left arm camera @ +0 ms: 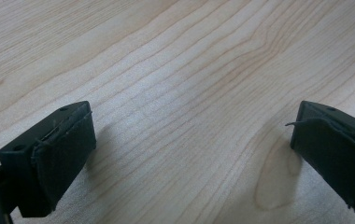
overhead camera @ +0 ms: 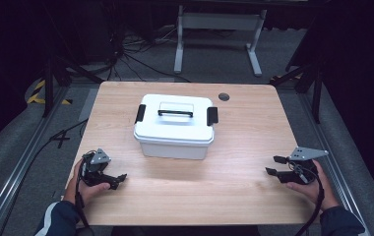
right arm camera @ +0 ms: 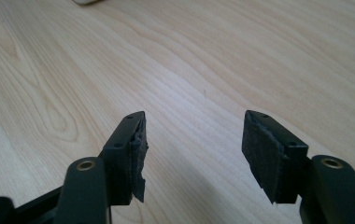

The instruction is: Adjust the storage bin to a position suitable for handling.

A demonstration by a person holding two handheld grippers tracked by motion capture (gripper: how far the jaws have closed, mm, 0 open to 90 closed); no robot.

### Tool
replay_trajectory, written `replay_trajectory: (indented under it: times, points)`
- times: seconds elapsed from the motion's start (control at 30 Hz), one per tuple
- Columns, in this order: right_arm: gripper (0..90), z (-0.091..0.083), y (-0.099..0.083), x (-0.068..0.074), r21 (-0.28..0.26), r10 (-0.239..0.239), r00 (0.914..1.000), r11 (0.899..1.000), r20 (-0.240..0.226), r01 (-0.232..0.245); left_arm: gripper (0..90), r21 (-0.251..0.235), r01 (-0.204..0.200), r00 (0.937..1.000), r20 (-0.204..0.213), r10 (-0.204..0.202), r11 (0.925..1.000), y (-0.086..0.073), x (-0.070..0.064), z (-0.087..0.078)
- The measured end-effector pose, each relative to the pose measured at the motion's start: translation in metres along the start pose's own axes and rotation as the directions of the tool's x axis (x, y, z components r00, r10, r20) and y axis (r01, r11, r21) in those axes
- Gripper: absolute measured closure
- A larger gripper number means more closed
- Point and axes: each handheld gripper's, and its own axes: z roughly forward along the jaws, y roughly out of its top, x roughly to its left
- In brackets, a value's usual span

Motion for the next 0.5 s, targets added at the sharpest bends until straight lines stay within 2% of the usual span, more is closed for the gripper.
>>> replay_trajectory:
  times: [0.1,0.23,0.33,0.5]
  points:
    - [41.2,-0.004,0.007,0.0,-0.012,-0.013,0.9998,1.0,0.014,0.013,0.5,0.001,-0.001,1.0,0.0,0.001,1.0,0.0,0.0,0.0]
    - [41.2,-0.008,0.013,0.0,-0.02,-0.021,0.9997,1.0,0.013,0.021,0.5,0.0,0.0,1.0,0.0,0.0,1.0,0.0,0.0,0.0]
    - [41.6,-0.011,0.021,0.0,-0.019,-0.046,0.9989,0.999,0.01,0.046,0.5,0.0,0.0,1.0,0.0,0.0,1.0,0.0,0.0,0.0]
    - [42.9,-0.021,0.05,-0.001,-0.025,-0.107,0.9943,0.994,0.0,0.107,0.5,-0.002,0.001,1.0,-0.001,-0.001,1.0,0.0,0.0,0.0]
